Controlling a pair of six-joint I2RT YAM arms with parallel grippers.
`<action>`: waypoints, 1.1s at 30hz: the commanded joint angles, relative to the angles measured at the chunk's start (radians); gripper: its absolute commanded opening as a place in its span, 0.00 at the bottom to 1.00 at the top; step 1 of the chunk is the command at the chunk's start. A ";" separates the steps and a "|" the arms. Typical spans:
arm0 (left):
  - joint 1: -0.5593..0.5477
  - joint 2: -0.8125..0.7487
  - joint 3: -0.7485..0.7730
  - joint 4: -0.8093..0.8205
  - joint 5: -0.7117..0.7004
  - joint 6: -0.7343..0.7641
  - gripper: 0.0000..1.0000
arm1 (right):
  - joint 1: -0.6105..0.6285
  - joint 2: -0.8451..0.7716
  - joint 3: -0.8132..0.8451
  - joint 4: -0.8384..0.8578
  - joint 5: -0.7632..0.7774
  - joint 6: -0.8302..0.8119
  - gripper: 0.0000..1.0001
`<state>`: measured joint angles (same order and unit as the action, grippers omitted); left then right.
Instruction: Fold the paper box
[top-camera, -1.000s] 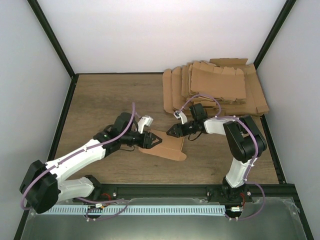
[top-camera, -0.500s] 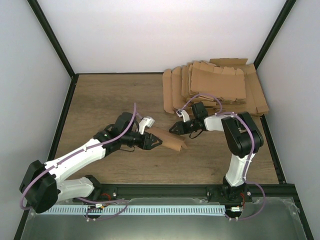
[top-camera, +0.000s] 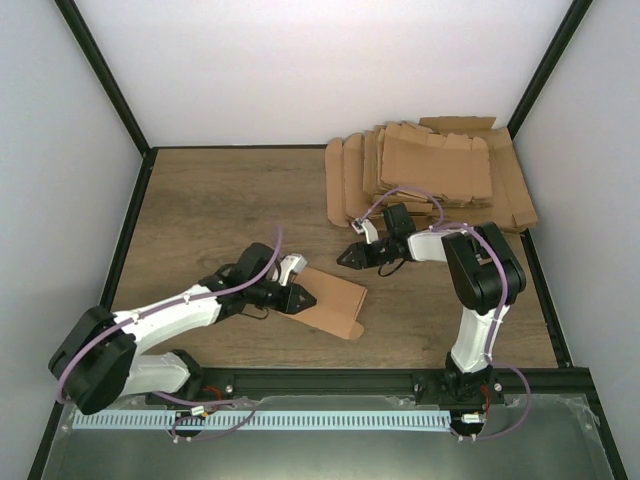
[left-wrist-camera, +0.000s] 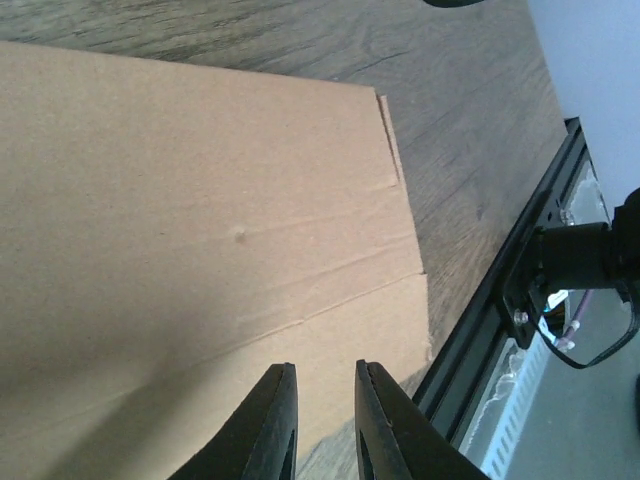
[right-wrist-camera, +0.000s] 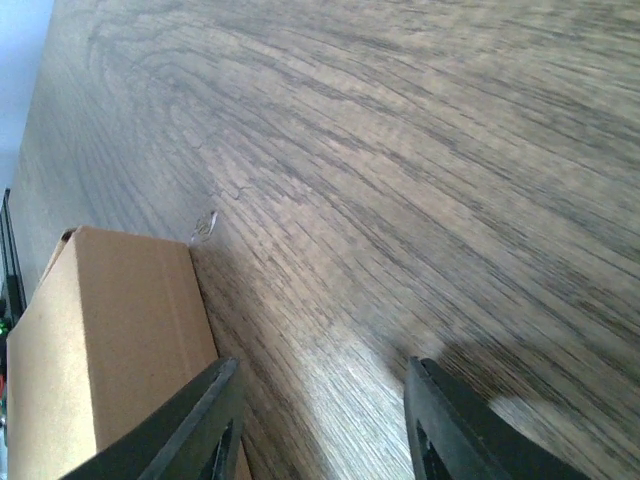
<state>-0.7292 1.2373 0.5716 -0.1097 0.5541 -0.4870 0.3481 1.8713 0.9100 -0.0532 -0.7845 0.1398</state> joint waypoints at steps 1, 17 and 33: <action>-0.004 0.002 -0.003 0.083 -0.023 0.007 0.18 | -0.004 -0.032 0.003 -0.016 0.002 -0.010 0.50; -0.004 -0.087 0.034 -0.020 -0.077 0.038 0.17 | 0.086 -0.159 -0.106 -0.056 -0.133 -0.081 0.62; -0.007 -0.162 0.010 -0.044 -0.006 0.052 0.04 | 0.054 -0.086 -0.076 -0.037 -0.042 -0.027 0.12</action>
<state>-0.7300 1.1149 0.5995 -0.1738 0.5247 -0.4267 0.4259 1.7386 0.8116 -0.0933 -0.8783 0.0944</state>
